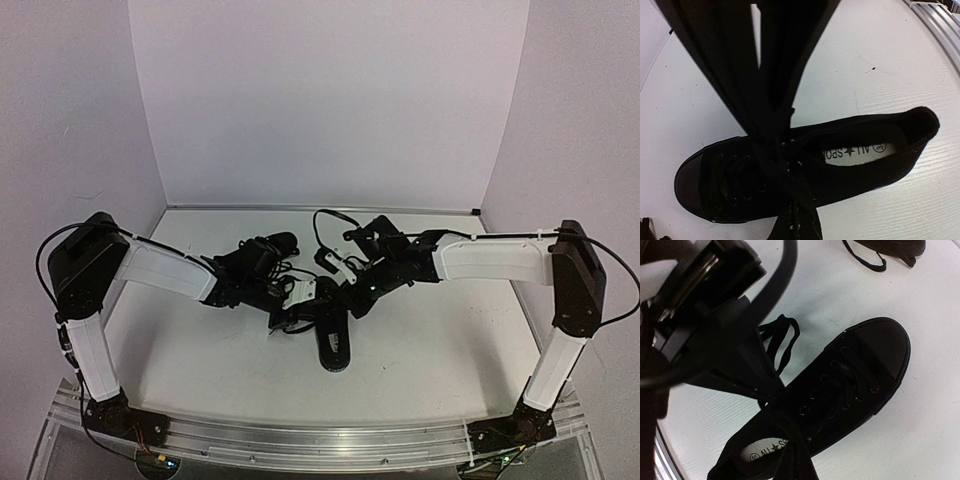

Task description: Tie the shoes

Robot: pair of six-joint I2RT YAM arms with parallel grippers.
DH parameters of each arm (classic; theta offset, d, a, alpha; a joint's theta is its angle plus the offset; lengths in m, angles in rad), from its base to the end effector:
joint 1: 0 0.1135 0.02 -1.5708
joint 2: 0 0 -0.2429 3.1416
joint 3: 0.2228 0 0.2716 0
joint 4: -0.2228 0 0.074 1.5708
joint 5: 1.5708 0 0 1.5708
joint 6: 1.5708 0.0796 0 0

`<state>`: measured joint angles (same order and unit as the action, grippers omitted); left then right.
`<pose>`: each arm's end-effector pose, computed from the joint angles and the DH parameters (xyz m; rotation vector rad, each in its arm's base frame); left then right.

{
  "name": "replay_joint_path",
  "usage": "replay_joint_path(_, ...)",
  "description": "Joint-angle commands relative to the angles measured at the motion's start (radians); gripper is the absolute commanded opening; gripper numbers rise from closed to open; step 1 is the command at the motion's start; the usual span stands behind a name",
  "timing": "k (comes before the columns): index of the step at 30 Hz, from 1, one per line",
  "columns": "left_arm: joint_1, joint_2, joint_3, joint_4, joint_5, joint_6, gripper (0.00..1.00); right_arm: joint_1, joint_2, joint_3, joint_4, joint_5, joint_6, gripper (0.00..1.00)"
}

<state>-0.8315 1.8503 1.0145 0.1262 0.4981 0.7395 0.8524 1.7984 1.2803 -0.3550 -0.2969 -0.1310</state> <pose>0.2538 -0.3348 0.0969 1.7646 1.3951 -0.6149 0.2662 0.3399 0.1561 -1.3045 2.1467 0.6729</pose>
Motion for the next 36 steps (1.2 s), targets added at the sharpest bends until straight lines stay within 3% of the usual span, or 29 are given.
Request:
replay_joint_path(1, -0.024, -0.056, 0.031, -0.057, 0.053, 0.025, 0.0, 0.002, -0.062, -0.003, 0.03, 0.027, -0.011, 0.0)
replay_joint_path(12, -0.078, -0.134, -0.029, -0.007, 0.055, -0.018, 0.0, 0.001, -0.054, -0.007, 0.03, 0.016, 0.009, 0.01)
replay_joint_path(18, -0.078, -0.076, 0.005, -0.008, 0.039, -0.026, 0.0, 0.002, -0.06, -0.008, 0.029, 0.005, 0.023, 0.04)
replay_joint_path(25, -0.078, -0.001, 0.0, 0.156, 0.03, -0.109, 0.0, -0.068, -0.103, -0.047, 0.022, -0.076, 0.14, 0.23)
replay_joint_path(36, -0.077, -0.003, -0.005, 0.2, 0.028, -0.133, 0.0, -0.156, -0.211, -0.187, 0.061, -0.289, 0.305, 0.44)
